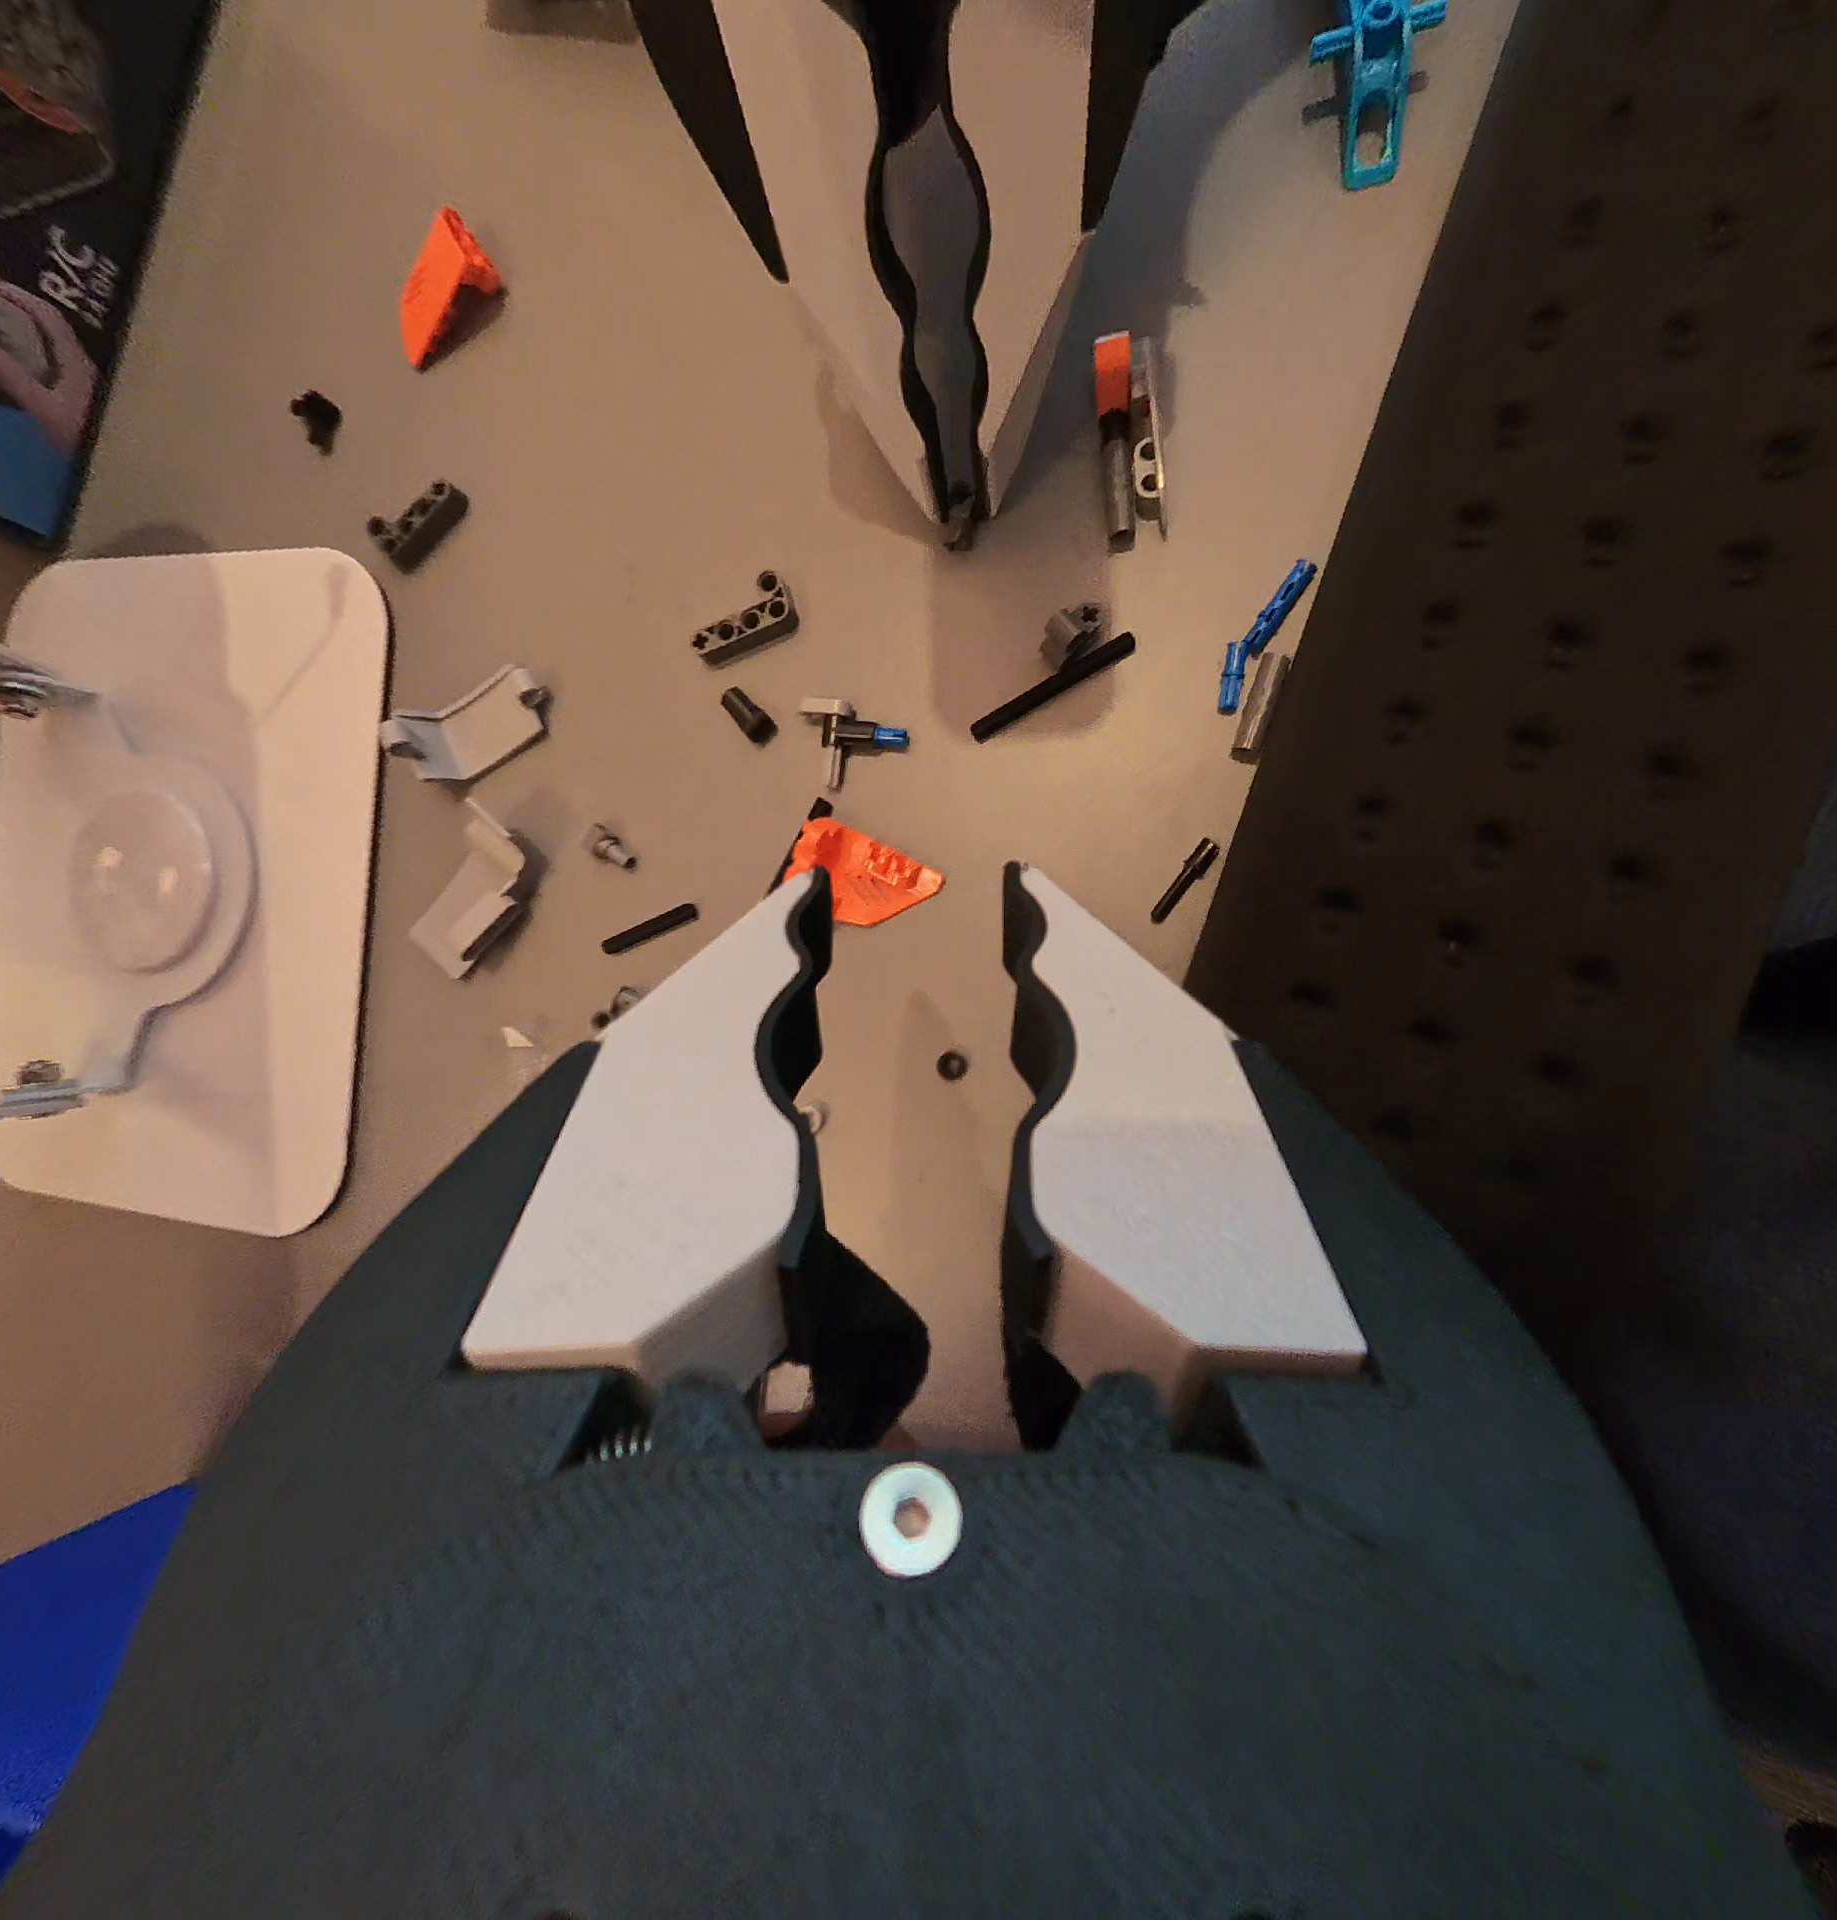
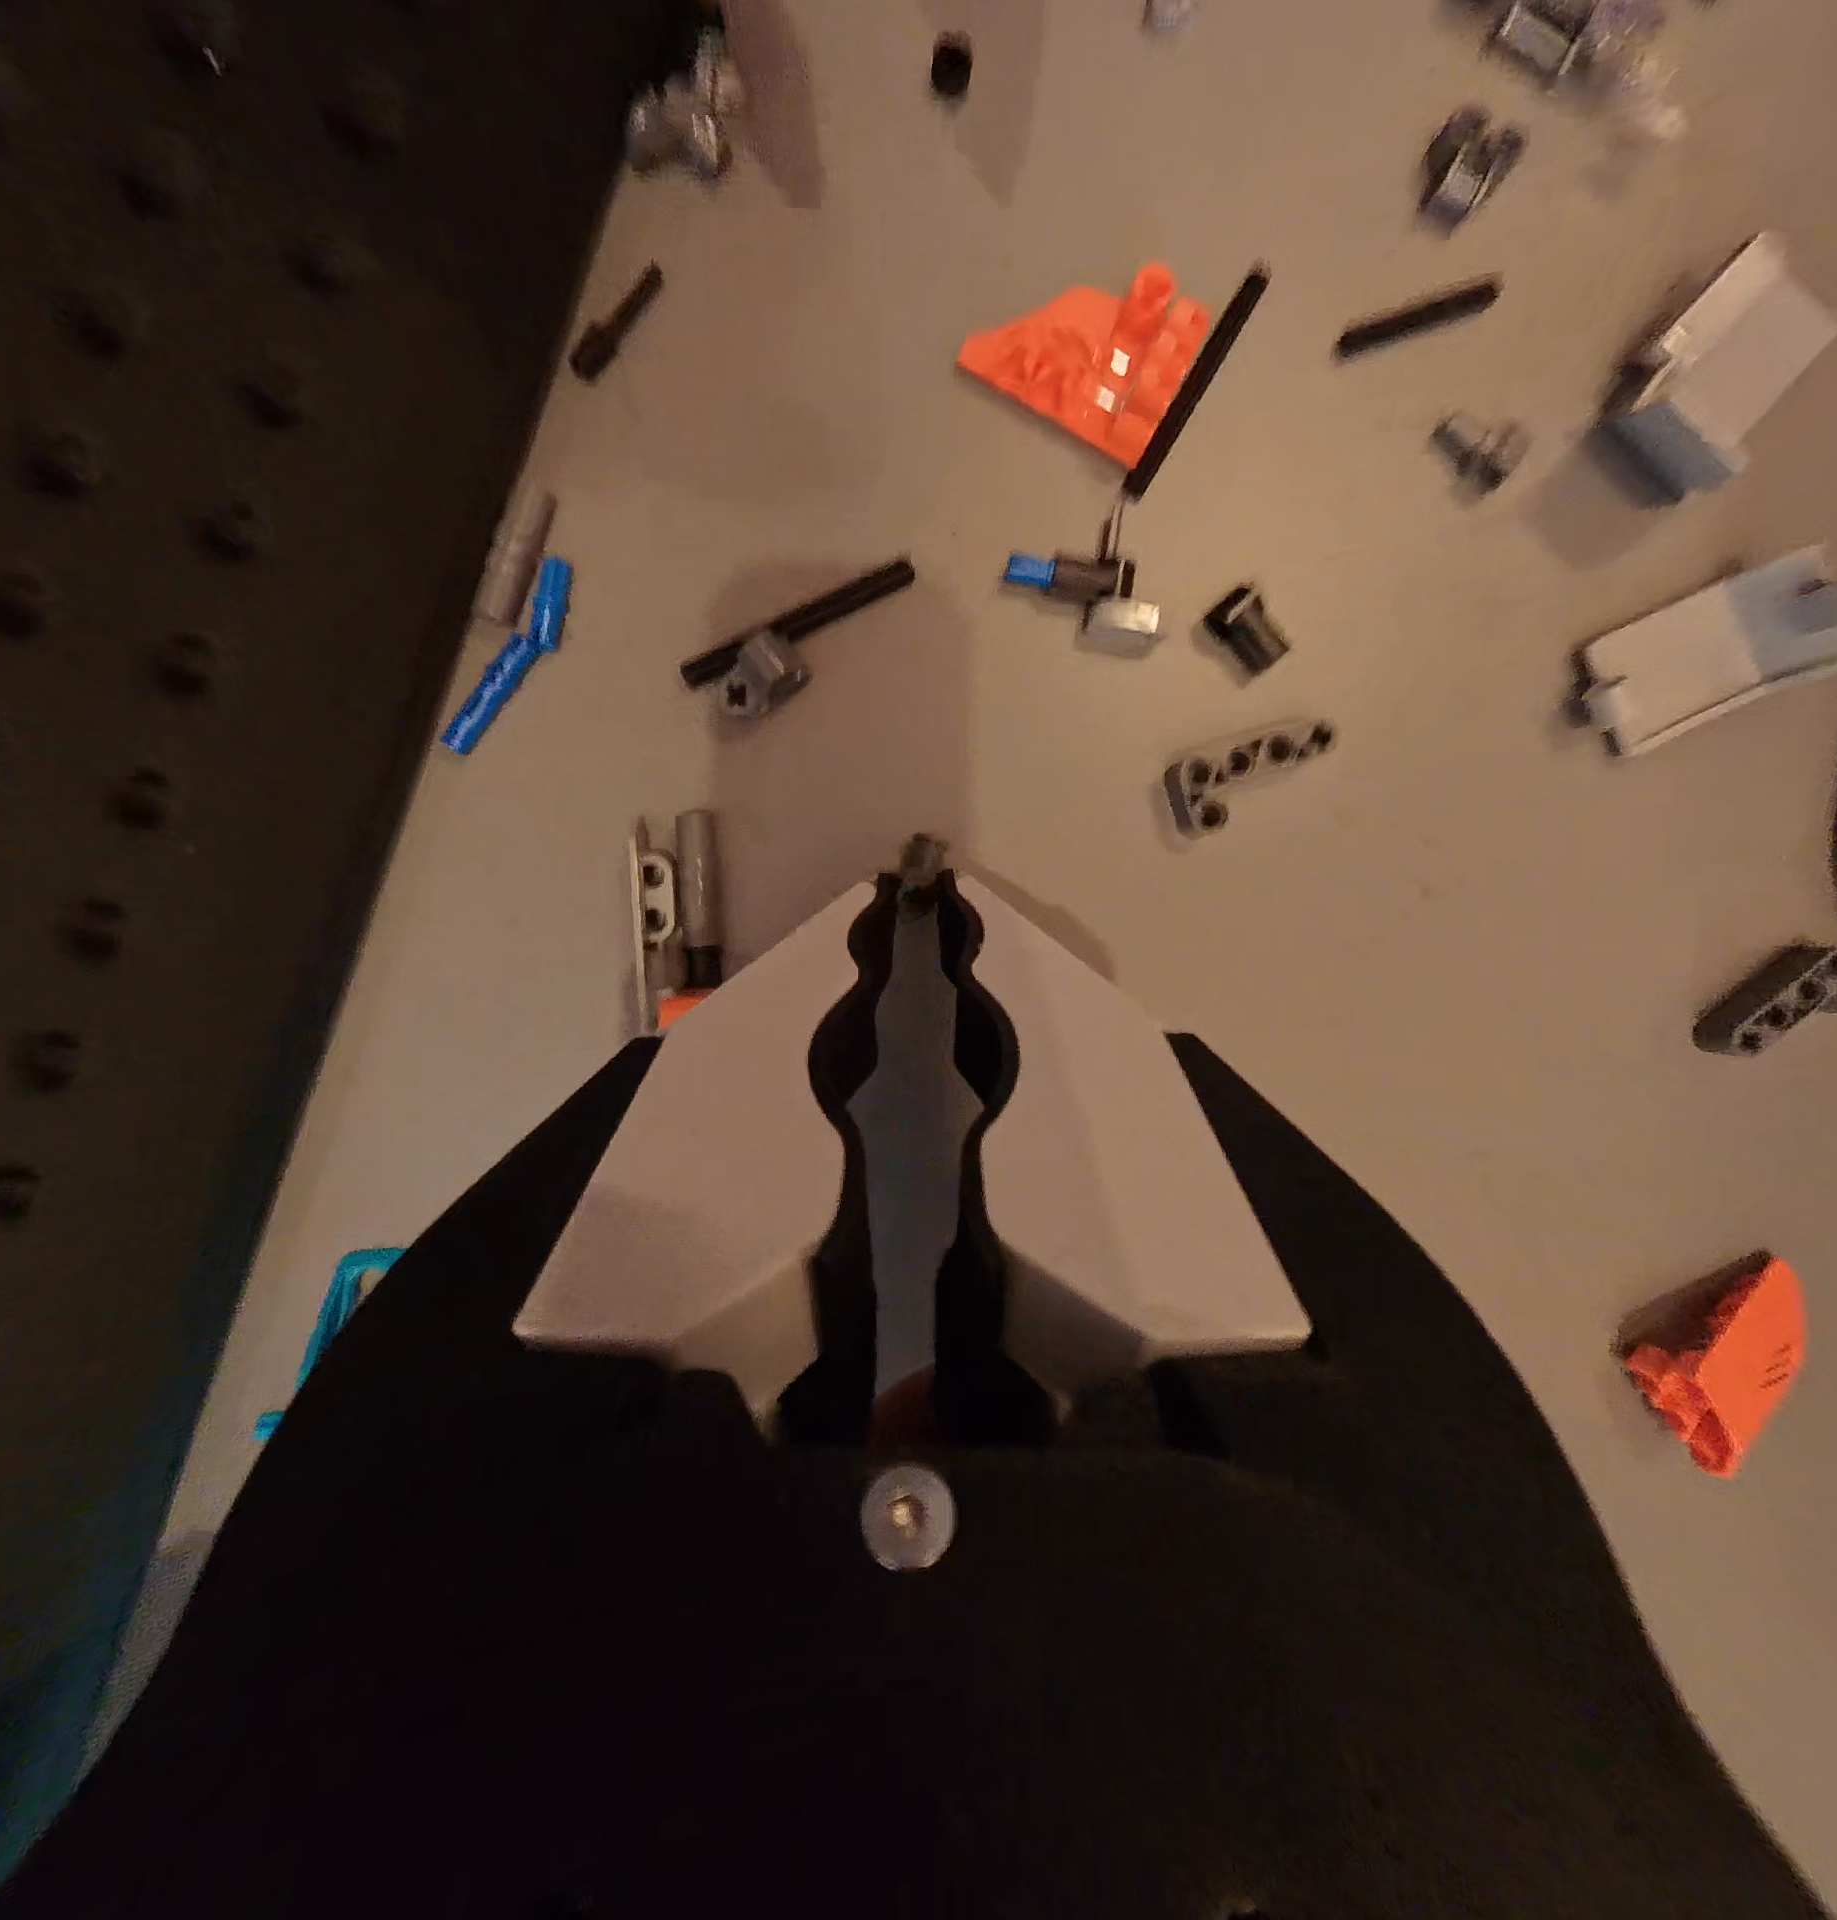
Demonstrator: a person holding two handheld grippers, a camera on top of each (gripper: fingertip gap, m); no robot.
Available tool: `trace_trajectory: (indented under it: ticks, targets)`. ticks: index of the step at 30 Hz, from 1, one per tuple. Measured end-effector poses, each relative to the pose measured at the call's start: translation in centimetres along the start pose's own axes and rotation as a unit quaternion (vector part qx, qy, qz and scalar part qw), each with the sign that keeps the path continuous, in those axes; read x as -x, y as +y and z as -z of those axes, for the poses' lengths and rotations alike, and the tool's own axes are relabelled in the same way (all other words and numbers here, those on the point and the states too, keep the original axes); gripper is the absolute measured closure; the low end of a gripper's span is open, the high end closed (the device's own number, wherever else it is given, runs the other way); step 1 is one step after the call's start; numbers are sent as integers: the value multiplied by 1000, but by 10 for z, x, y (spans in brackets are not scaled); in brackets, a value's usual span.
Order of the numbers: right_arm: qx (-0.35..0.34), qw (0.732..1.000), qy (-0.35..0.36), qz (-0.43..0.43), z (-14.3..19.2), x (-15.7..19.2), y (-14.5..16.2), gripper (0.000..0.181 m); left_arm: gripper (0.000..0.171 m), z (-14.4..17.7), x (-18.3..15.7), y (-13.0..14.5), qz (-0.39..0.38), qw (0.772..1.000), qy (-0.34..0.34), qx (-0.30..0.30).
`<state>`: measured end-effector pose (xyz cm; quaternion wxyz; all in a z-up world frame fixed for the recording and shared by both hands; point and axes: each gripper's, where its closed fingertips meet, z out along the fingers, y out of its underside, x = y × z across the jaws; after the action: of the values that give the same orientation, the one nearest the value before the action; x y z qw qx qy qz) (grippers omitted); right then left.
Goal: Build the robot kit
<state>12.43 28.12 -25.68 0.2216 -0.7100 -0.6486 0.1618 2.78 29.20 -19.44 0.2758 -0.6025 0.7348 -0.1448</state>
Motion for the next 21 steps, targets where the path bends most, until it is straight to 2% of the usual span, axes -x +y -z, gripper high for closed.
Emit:
trace_trajectory:
  ticks: [3, 10, 14, 21]
  targets:
    - [5, 1000, 3, 4, 0, -1, 0, 162, 139, -9, -1, 7, 19, 1000, 1, 4]
    - [-17, 999, 27, 2, 18, 10, -12, 165, 139, -6, -2, 21, 54, 998, -3, -13]
    - [-28, 999, 21, 4, 7, 27, -25, 162, 139, -8, -3, 21, 54, 998, -10, -14]
    - [-63, 996, 50, 29, -1, 32, -51, 160, 139, -6, -17, 11, 57, 997, -2, -45]
